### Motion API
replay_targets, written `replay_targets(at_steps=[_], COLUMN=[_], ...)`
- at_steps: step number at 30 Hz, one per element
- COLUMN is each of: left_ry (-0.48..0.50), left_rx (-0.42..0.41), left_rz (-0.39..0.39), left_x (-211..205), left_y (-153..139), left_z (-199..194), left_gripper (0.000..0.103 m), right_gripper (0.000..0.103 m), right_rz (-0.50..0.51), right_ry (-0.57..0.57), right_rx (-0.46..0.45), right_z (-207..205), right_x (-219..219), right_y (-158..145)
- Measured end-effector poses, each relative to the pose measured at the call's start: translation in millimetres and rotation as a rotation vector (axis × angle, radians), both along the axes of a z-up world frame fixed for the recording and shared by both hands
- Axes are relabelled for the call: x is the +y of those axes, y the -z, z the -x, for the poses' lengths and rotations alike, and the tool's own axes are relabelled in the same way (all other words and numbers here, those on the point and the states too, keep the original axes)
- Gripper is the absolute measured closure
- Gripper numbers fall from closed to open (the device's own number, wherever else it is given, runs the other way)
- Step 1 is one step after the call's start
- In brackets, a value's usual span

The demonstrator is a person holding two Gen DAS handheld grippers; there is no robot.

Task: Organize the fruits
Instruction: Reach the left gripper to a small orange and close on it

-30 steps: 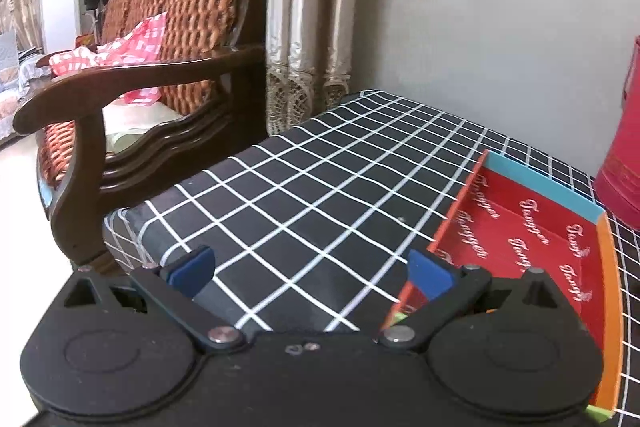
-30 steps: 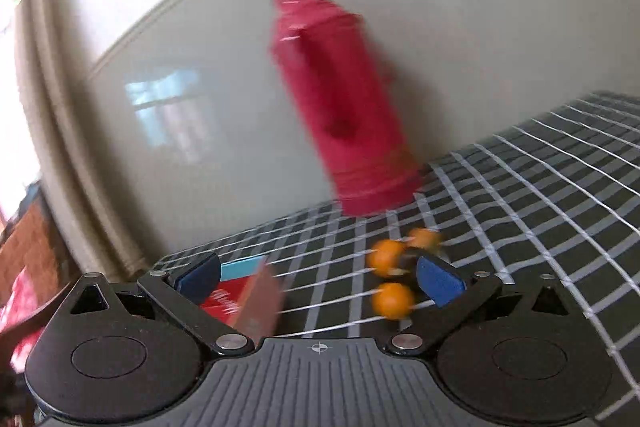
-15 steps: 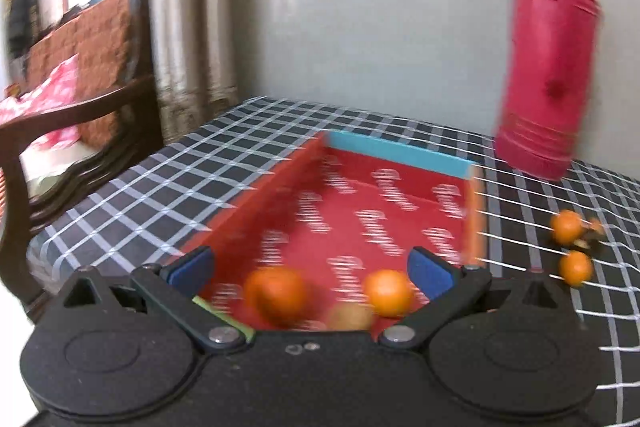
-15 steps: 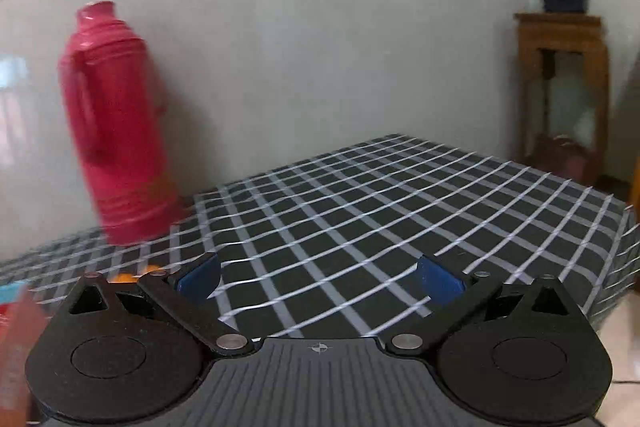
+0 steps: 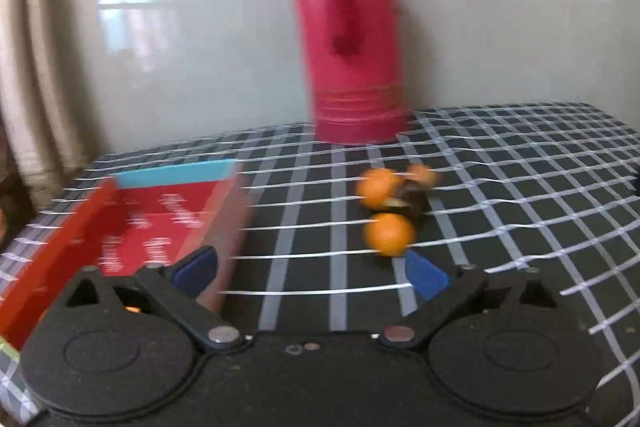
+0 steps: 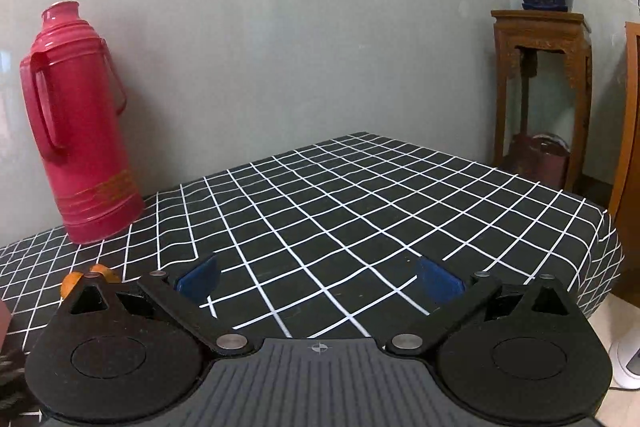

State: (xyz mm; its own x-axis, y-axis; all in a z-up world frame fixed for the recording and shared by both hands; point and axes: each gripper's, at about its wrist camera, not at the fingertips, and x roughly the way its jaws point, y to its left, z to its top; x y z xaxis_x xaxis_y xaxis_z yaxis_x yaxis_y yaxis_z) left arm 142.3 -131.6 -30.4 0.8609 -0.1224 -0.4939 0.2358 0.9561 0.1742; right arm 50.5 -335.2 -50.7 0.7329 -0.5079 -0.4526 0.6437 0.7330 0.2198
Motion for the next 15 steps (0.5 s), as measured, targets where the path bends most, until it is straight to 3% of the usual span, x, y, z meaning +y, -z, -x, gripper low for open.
replay_targets(at_steps=[2, 6, 15], left_ry=[0.011, 0.062, 0.070], left_rx=[-0.026, -0.022, -0.033], left_rz=[-0.028, -0.052, -0.080], left_x=[-11, -27, -41], left_y=[4, 13, 21], left_z=[0, -7, -29], left_gripper=[0.013, 0.029, 0.029], right_gripper=[0.000, 0.000, 0.000], right_rz=[-0.003, -0.021, -0.123], right_ry=[0.002, 0.010, 0.023], right_rx=[-0.003, -0.005, -0.043], right_z=[2, 5, 11], right_x=[-4, -14, -32], right_y=[0, 1, 1])
